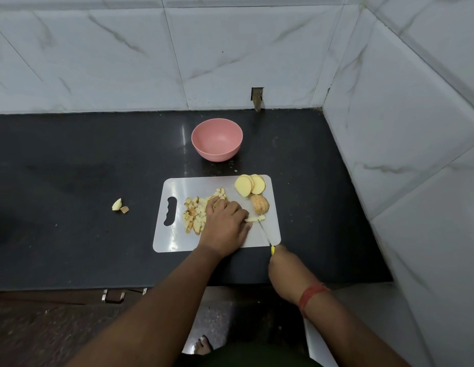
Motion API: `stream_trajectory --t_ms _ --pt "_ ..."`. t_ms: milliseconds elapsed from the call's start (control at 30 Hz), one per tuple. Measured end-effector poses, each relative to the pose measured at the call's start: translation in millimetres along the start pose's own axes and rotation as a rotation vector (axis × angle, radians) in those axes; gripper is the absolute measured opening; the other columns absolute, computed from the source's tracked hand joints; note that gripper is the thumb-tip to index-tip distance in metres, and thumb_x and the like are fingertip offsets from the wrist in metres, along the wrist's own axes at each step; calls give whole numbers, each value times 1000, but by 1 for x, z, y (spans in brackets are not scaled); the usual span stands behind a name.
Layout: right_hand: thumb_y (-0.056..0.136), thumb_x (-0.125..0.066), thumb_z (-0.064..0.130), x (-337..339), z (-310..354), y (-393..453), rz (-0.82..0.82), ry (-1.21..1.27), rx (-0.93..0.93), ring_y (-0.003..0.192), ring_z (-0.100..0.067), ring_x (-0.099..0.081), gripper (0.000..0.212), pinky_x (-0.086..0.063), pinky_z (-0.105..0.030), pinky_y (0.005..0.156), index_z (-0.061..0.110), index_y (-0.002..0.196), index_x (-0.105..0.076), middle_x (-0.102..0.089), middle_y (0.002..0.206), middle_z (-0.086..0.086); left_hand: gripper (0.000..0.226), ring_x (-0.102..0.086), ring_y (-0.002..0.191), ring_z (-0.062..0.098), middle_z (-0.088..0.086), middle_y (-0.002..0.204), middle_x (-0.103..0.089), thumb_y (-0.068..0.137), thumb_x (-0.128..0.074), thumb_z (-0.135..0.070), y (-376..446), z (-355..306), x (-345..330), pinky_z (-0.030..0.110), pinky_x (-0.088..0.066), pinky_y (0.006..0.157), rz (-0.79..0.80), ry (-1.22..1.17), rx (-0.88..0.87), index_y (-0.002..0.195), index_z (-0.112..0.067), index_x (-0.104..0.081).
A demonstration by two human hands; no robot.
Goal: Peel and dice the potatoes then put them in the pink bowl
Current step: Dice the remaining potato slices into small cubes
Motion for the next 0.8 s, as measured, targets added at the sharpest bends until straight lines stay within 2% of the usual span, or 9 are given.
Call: stream_trajectory --t_ms 133,233,333,433,500,567,667,733,800 --pt "98 -36 11 3 9 8 -34 -15 8 71 -21 -46 7 -35 -27 56 10 105 -38 -51 90 -9 19 -52 96 22 -6 95 -59 93 -58 -37 -1 -1 2 51 -28 110 -11 16 -11 94 -24 -72" --pt "96 -39 9 2 14 13 -58 -58 -7 56 -11 -36 17 -24 -24 47 6 113 -41 -38 72 0 16 -52 92 22 -8 90 -60 93 -62 -34 2 -4 3 51 -28 110 -18 26 -8 89 -23 -73" --pt "96 -38 6 -2 14 17 -16 -48 -15 63 -15 -42 24 -31 -24 52 3 119 -40 -48 84 -6 16 -53 92 21 -8 88 -61 93 -63 -33 3 -4 2 51 -28 111 -7 33 4 86 -24 -74" --pt "95 -37 6 -7 11 14 3 -51 -4 66 -15 -45 20 -27 -22 49 5 115 -40 -48 84 -4 17 -52 91 21 -8 88 -60 93 -62 -33 4 -4 1 52 -29 111 10 40 15 85 -23 -73" --pt "97 -36 9 -14 4 11 29 -12 -8 81 -23 -51 22 -29 -20 52 5 118 -42 -57 101 -12 18 -52 92 21 -8 89 -60 94 -62 -34 4 -4 1 52 -29 111 17 42 17 86 -23 -73" --pt "96 -36 8 -16 -2 6 23 -36 -19 92 -29 -60 16 -34 -26 54 8 111 -41 -60 111 -16 18 -53 93 21 -8 90 -61 94 -62 -35 4 -4 1 52 -29 111 16 40 15 87 -23 -73" --pt "97 -35 11 -11 -1 2 -2 -42 -1 98 -31 -62 9 -38 -27 65 13 105 -38 -61 109 -16 16 -53 95 20 -8 91 -61 93 -64 -36 4 -1 0 51 -29 111 4 12 19 90 -24 -73" --pt "98 -36 11 -6 6 4 -14 -44 41 81 -25 -59 11 -36 -25 54 12 109 -39 -57 93 -9 15 -53 96 21 -8 92 -61 92 -66 -38 3 3 1 50 -28 111 -8 -13 34 93 -24 -73" --pt "97 -38 10 0 14 7 -63 -70 65 59 -13 -44 7 -26 -24 46 12 103 -36 -43 73 0 16 -53 97 21 -7 93 -60 90 -68 -38 2 5 1 49 -28 110 -13 -23 46 92 -24 -73"
Point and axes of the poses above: each hand's wrist, its own y-axis towards the middle knuckle, its own x-axis out of the back of the hand, z = x × y, the point moved 9 cm from there along y, towards the middle knuckle
